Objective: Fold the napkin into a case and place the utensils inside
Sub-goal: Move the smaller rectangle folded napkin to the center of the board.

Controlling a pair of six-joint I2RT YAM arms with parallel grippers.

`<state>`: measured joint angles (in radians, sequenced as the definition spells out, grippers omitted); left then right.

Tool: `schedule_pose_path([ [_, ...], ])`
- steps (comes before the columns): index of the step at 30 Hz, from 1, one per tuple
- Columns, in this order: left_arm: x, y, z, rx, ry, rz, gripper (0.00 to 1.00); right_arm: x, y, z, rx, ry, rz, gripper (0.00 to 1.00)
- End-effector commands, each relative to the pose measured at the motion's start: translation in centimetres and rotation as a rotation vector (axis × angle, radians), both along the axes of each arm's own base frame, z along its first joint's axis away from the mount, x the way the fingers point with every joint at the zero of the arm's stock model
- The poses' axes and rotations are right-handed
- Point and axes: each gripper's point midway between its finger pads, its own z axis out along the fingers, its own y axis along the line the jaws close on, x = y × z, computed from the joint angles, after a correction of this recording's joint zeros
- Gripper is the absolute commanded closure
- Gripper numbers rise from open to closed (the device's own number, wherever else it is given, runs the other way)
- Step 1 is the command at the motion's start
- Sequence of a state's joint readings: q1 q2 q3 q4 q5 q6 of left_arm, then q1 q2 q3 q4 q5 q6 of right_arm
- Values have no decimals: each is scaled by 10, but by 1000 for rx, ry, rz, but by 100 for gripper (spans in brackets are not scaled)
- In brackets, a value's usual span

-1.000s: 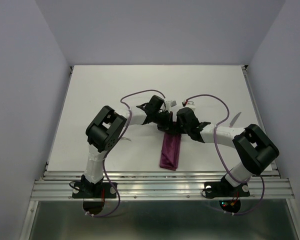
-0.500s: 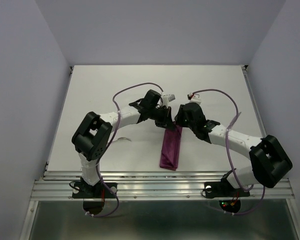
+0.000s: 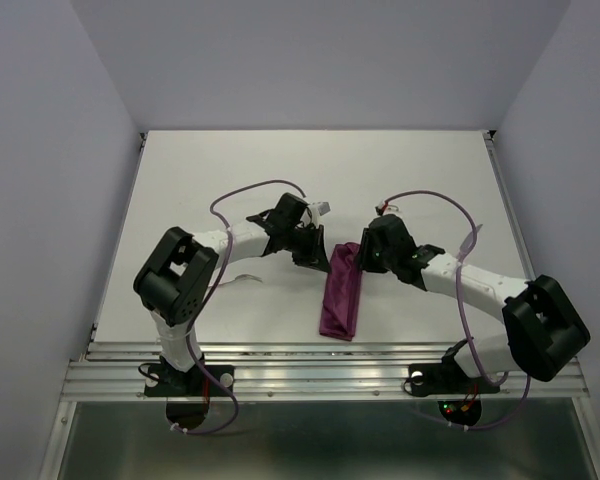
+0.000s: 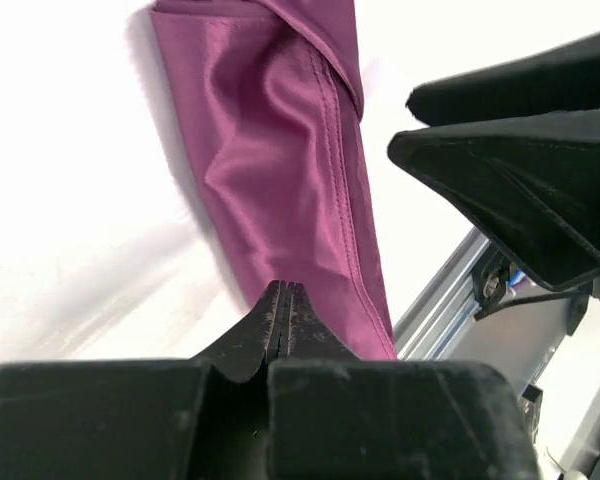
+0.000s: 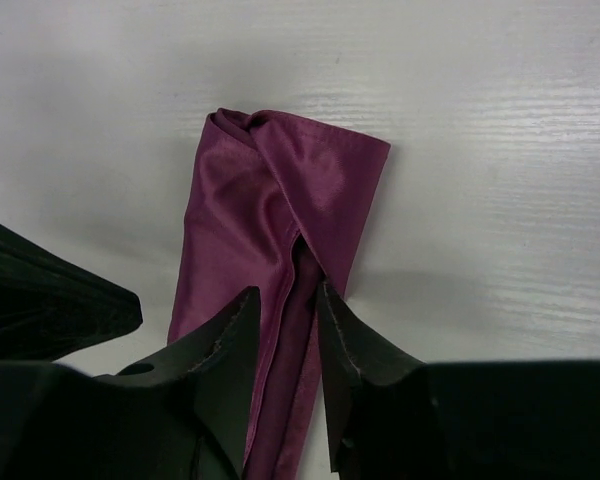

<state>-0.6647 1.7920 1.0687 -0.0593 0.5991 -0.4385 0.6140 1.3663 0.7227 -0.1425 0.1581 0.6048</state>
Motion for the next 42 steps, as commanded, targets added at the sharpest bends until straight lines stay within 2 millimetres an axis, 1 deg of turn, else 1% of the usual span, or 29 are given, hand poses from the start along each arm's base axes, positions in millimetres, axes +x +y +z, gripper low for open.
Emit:
schedule_pose_path([
  [1, 7, -3, -3, -4, -20, 20, 100, 1, 3, 8, 31, 0, 0, 66],
  [2, 9, -2, -7, 7, -21, 25, 100, 0, 4, 2, 20, 20, 2, 65],
  [3, 10, -2, -10, 13, -18, 29, 100, 1, 5, 2, 21, 26, 4, 62],
  [4, 11, -3, -14, 15, -16, 29, 100, 0, 6, -2, 18, 42, 4, 52],
  [5, 11, -3, -16, 18, -10, 33, 100, -2, 5, -10, 11, 65, -4, 50],
  [7, 11, -3, -19, 23, -1, 33, 100, -2, 5, -15, 5, 78, -15, 47],
  [8, 15, -7, -17, 7, -19, 33, 100, -1, 5, -17, 5, 81, -21, 45],
  [9, 16, -7, -18, 7, -16, 35, 100, 0, 2, -19, -8, 82, -35, 45],
  [11, 14, -9, -20, 7, -12, 28, 100, 5, 0, -18, -3, 78, -59, 43],
  [15, 13, -9, -23, 9, -10, 26, 100, 3, 3, -27, -3, 111, -59, 45],
  [16, 13, -9, -23, 9, -10, 26, 100, 2, 2, -31, -5, 123, -61, 46],
  [17, 13, -9, -23, 7, -12, 26, 100, 0, 3, -34, -1, 131, -58, 50],
  [21, 13, -10, -23, 3, -13, 26, 100, -3, 4, -39, 6, 147, -55, 56],
  [22, 13, -10, -23, 2, -13, 24, 100, -2, 5, -40, 5, 149, -53, 63],
  [25, 13, -11, -24, 1, -11, 24, 100, 2, 1, -38, 4, 140, -73, 73],
  [26, 14, -11, -23, 0, -13, 23, 100, 2, 1, -38, 4, 139, -82, 80],
  [29, 14, -11, -22, -1, -19, 22, 100, 5, -4, -37, 9, 135, -108, 93],
  [33, 19, -11, -19, 2, -37, 26, 100, 5, -4, -40, 22, 142, -132, 99],
  [34, 19, -10, -20, 8, -33, 27, 100, 7, -6, -41, 29, 145, -146, 99],
  [35, 24, -12, -17, 5, -47, 28, 100, 8, -4, -42, 44, 147, -154, 99],
  [36, 26, -12, -16, 8, -52, 30, 100, 11, -6, -42, 50, 141, -165, 99],
  [37, 33, -11, -12, 8, -65, 32, 100, 13, -4, -43, 67, 142, -176, 99],
  [38, 38, -11, -8, 5, -79, 36, 100, 17, -6, -43, 77, 141, -191, 99],
  [40, 43, -6, -2, 21, -87, 42, 100, 23, -5, -43, 95, 143, -212, 99],
  [41, 53, -6, 8, 21, -124, 45, 100, 27, -7, -46, 95, 151, -228, 99],
  [42, 62, -1, 12, 49, -160, 69, 100, 34, -3, -42, 106, 140, -232, 99],
])
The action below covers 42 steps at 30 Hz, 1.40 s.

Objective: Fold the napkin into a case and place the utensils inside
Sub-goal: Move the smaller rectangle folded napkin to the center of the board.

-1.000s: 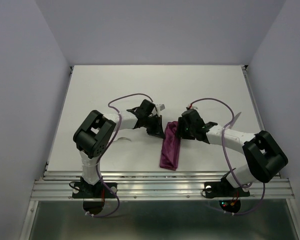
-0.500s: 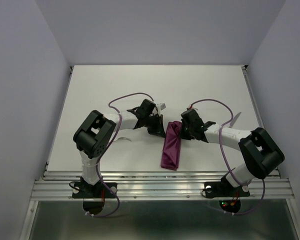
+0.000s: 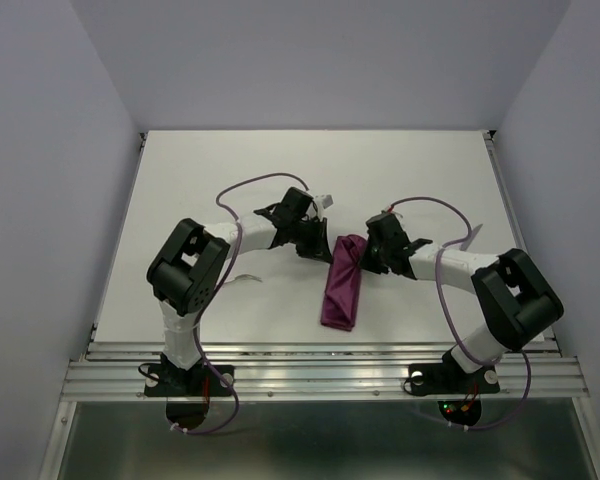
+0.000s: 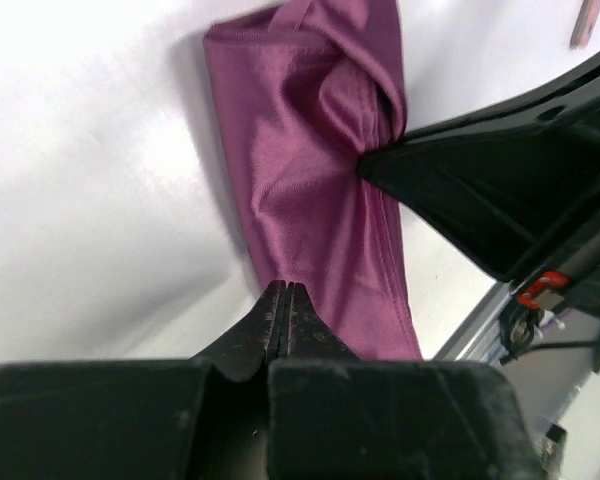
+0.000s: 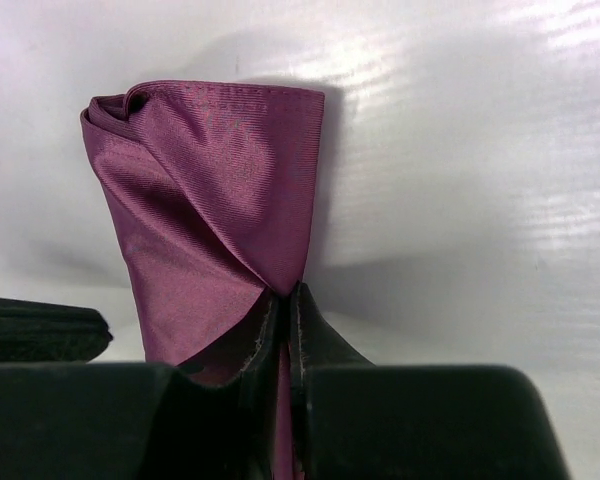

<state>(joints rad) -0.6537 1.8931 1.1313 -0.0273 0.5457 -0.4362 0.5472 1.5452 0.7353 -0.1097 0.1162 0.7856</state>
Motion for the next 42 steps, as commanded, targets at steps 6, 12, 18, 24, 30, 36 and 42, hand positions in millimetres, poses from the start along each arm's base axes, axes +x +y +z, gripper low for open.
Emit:
schedule_pose_path([
  [6, 70, 24, 74, 150, -289, 94, 100, 60, 9, -2, 86, -19, -140, 99],
  [12, 68, 27, 88, 145, -301, 110, 100, 80, 12, 9, 98, -52, -127, 54],
  [18, 62, 28, 83, 130, -280, 128, 100, 59, 11, 10, 123, -26, -61, 33],
  [24, 62, 32, 76, 147, -277, 141, 100, 30, 30, 9, 251, 16, 57, 32],
  [30, 60, 33, 67, 157, -258, 144, 100, 11, 41, 2, 238, 43, 125, 33],
  [36, 58, 30, 66, 141, -243, 144, 100, 0, 47, -9, 213, 75, 146, 40],
  [42, 56, 26, 65, 125, -229, 134, 100, -9, 53, -17, 243, 95, 167, 48],
])
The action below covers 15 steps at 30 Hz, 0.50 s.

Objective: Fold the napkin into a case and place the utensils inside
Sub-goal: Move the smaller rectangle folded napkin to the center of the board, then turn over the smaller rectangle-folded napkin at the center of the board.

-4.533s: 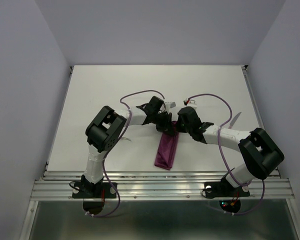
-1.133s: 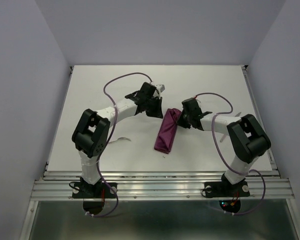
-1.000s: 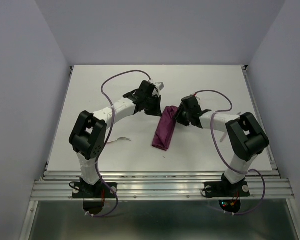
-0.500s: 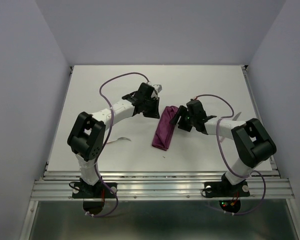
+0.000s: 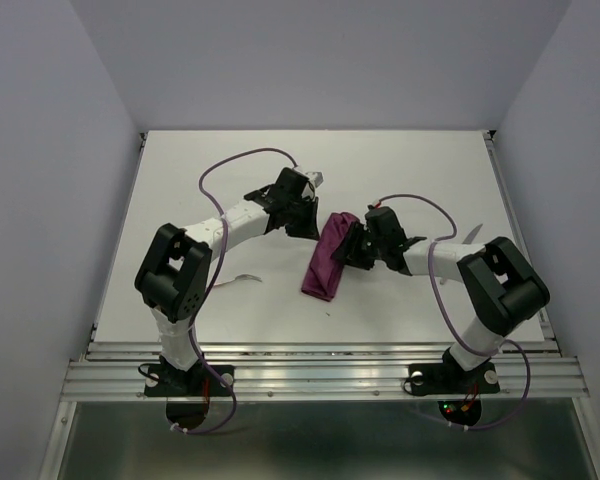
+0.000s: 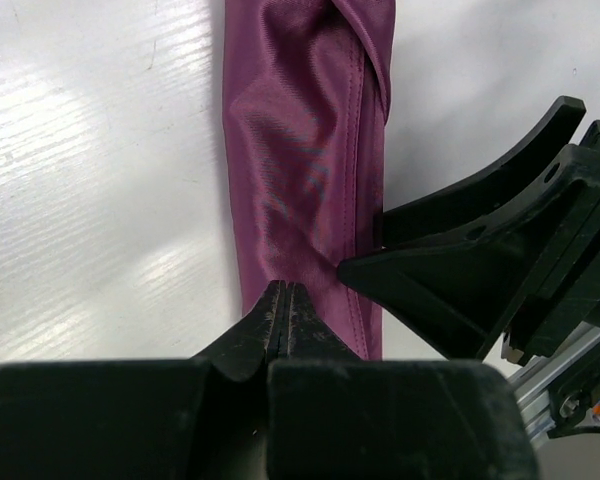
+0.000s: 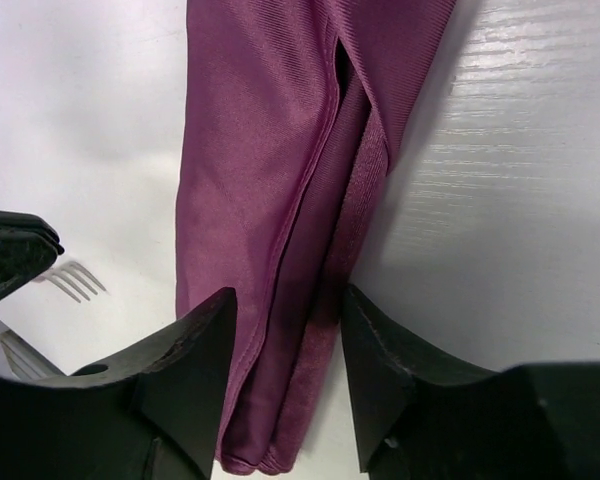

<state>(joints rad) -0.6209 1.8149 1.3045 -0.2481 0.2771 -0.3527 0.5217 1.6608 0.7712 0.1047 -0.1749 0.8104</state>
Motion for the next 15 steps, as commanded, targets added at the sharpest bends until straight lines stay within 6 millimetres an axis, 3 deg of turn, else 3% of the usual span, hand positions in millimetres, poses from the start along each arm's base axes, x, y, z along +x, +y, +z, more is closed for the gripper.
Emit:
schedule_pose_path([
  [1, 0, -6, 16, -48, -28, -9, 100, -25, -4, -28, -30, 90, 28, 50],
  [2, -1, -7, 16, -52, -24, -12, 100, -26, -4, -29, -28, 94, 27, 52],
  [4, -1, -8, 14, -55, -18, -11, 100, -30, 0, -31, -17, 106, 29, 67],
  [5, -1, -9, 15, -58, -18, -11, 100, -31, -1, -33, -16, 111, 26, 67],
  [6, -3, -10, 13, -59, -14, -15, 100, -30, -1, -33, -12, 110, 18, 74],
  [10, -10, -14, 10, -64, -6, -38, 100, -28, 0, -37, 0, 129, -20, 89],
  [15, -27, -21, 5, -30, -21, -64, 100, -22, 3, -37, 16, 130, -43, 98],
])
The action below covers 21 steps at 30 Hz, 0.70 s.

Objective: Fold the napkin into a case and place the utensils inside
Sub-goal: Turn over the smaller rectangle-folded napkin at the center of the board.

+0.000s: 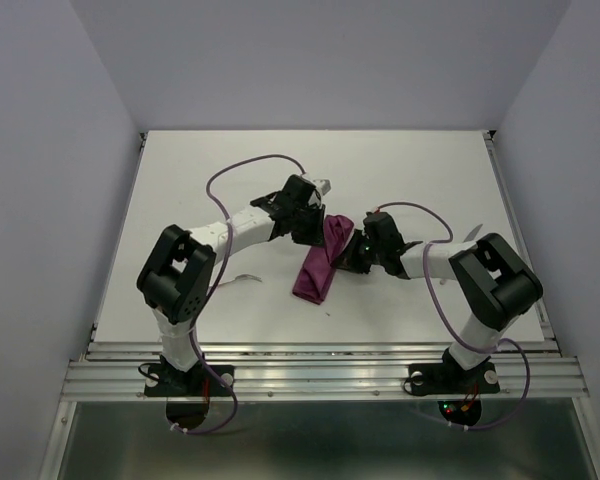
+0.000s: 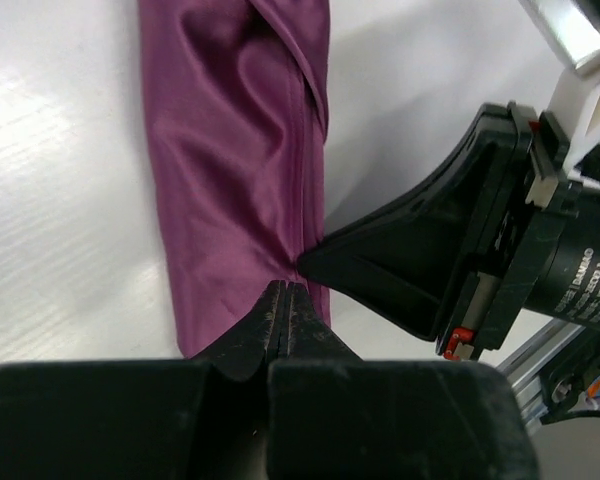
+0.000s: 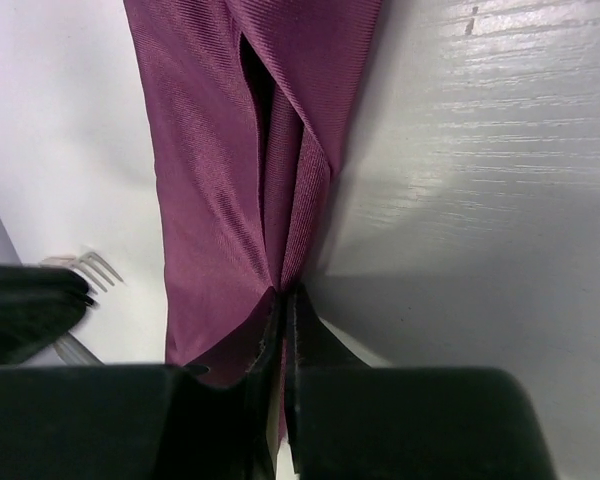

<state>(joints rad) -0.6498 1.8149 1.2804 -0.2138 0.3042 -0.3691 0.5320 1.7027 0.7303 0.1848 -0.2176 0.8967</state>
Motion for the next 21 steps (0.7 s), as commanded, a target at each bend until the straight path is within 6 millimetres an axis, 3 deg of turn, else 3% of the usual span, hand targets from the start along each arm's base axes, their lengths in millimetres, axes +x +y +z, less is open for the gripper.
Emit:
schedule_pose_path([
  [1, -17, -8, 10, 3, -49, -29, 100, -9, -7, -21, -52, 63, -32, 99],
  [4, -28, -5, 3, 40, -68, -18, 100, -4, -7, -16, -50, 47, -52, 99],
  [5, -29, -6, 9, 30, -85, -14, 97, -2, -7, -15, -52, 41, -58, 99],
  [9, -47, -1, 3, 36, -76, -7, 88, 6, -7, -9, -55, 17, -78, 99],
  [12, -51, 8, -6, 62, -72, 31, 100, 9, -6, -8, -53, 15, -79, 99],
  [21, -65, 13, -34, 61, -11, 48, 100, 7, -8, -9, -57, 20, -84, 99],
])
